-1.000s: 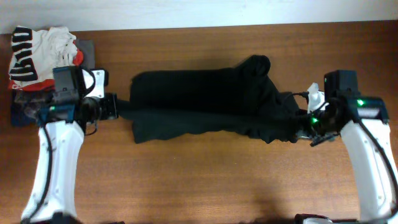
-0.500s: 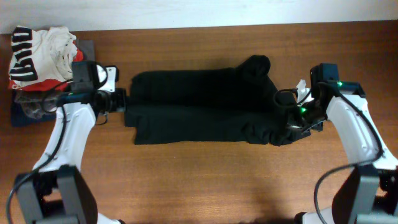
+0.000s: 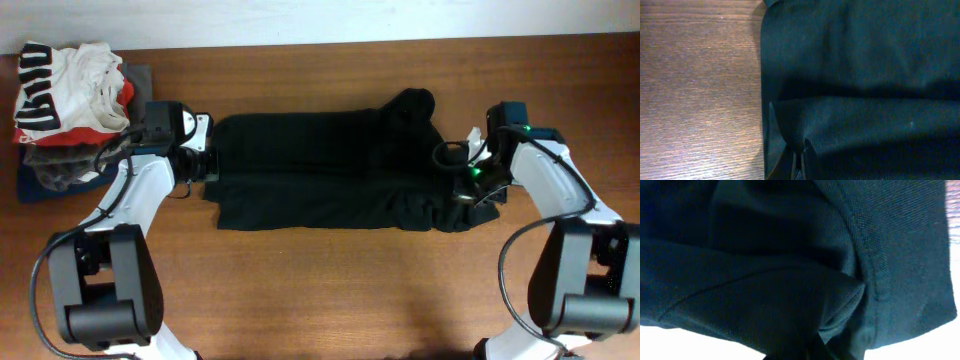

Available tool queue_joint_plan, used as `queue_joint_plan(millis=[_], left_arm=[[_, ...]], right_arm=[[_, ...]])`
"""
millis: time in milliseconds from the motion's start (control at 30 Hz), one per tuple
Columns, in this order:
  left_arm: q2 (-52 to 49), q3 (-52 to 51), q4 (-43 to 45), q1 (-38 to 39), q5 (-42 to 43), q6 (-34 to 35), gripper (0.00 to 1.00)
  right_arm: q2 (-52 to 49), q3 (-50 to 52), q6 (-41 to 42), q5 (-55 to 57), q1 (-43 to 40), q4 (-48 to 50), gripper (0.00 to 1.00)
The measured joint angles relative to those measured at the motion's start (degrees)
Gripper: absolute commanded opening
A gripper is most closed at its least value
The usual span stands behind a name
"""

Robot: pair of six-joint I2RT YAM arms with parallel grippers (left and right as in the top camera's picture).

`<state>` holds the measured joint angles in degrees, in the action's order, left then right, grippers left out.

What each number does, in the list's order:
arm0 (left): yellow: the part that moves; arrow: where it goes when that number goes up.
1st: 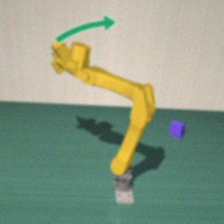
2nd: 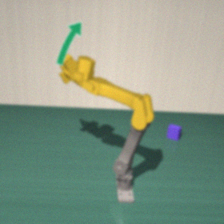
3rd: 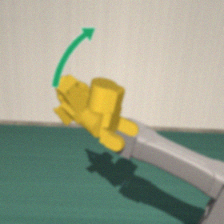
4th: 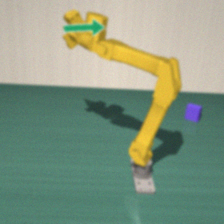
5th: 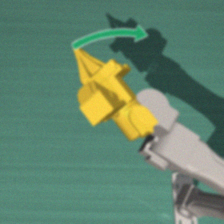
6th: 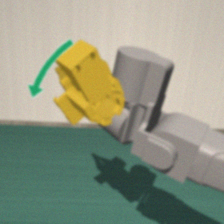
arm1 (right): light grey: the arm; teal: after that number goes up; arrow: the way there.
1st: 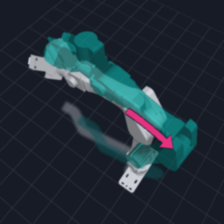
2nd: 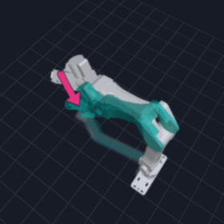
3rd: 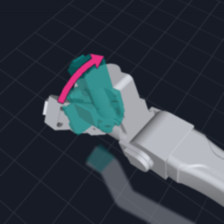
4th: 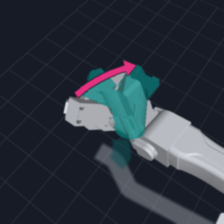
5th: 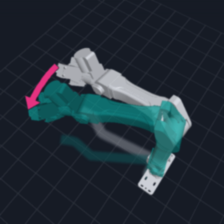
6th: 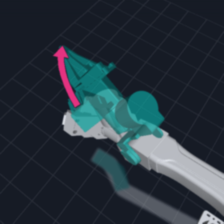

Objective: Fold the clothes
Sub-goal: 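Adjust the left gripper along the folded shirt's left edge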

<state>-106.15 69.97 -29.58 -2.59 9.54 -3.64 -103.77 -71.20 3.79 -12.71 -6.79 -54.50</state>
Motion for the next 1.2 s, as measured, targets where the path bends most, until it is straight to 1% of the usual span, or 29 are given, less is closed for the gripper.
queue_joint_plan(millis=[300, 433, 467, 500, 567, 600, 633, 700, 733, 833, 933, 1033, 1100, 1200], left_arm=[[-0.94, 0.02, 0.79, 0.02, -0.11, 0.0, 0.01], [-1.22, 2.4, -0.28, 0.02, 0.09, 0.0, 0.02], [-1.25, 3.91, -0.52, 0.07, 0.09, 0.0, 0.16], [-1.25, 4.46, -0.55, 0.09, 0.09, 0.0, 0.32], [-1.25, 7.02, -0.52, 0.31, 0.04, -0.33, 0.75], [-1.25, 8.04, -0.52, 0.35, 0.07, -0.39, 0.85], [-1.22, 8.9, -0.52, 0.37, 0.07, -0.42, 0.87], [-1.22, 9.94, -0.72, 0.39, 0.07, -0.37, 0.87], [-1.22, 10.14, -1.88, 0.39, 0.09, -0.42, 0.84], [-1.22, 10.19, -6.93, 0.39, 0.28, -0.46, 0.73], [-1.22, 10.19, -11.08, 0.46, 1.11, -0.52, 0.54], [-1.25, 10.16, -12.72, 1.09, 2.12, -0.83, 0.44], [-1.36, 10.16, -12.83, 1.86, 2.49, -1.07, 0.41], [-2.19, 10.16, -12.63, 3.23, 2.75, -1.36, 0.41]], right_arm=[[-1.46, 0.0, 0.02, 0.0, 0.0, 0.85, 0.04], [-1.46, 0.0, 0.0, 0.0, 0.0, 1.4, 0.04], [-1.46, 0.0, 0.02, 0.0, 0.0, 1.64, 0.04], [-1.46, 0.0, 0.02, 0.0, 0.0, 1.73, 0.04], [-1.46, 0.0, 0.02, 0.0, 0.0, 2.1, 0.04], [-1.46, 0.0, 0.0, 0.02, 0.0, 2.16, 0.04], [-1.46, 0.0, 0.02, 0.02, 0.0, 2.14, 0.04], [-1.46, 0.0, 0.02, 0.02, 0.0, 2.16, 0.04], [-1.46, 0.0, 0.04, 0.02, 0.0, 2.14, 0.04], [-1.46, 0.0, 0.04, 0.02, 0.0, 2.16, 0.04], [-1.46, 0.0, 0.02, 0.02, 0.0, 2.19, 0.04], [-1.46, 0.0, 0.04, 0.02, 0.0, 2.29, 0.04], [-1.46, 0.0, 0.02, 0.02, -0.02, 2.32, 0.04], [-1.46, 0.0, 0.02, 0.02, -0.04, 2.32, 0.04]])
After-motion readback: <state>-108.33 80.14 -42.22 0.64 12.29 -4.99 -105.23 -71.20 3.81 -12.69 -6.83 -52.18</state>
